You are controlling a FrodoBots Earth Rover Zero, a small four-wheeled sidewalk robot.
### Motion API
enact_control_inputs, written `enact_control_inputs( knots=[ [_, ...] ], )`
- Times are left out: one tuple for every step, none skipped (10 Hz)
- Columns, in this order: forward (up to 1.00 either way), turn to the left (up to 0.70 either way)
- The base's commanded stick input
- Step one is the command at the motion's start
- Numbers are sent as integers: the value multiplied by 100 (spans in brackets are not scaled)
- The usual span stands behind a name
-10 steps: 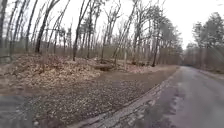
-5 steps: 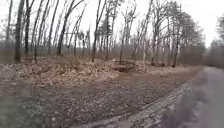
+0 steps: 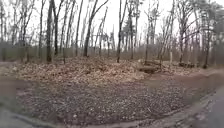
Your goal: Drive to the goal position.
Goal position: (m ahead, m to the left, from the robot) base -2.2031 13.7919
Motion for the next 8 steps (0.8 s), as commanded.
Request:
enact_control_inputs(
  knots=[
    [0,100],
    [0,100],
    [0,100],
    [0,100],
    [0,100],
    [0,100],
    [0,100],
    [0,100]
  ],
)
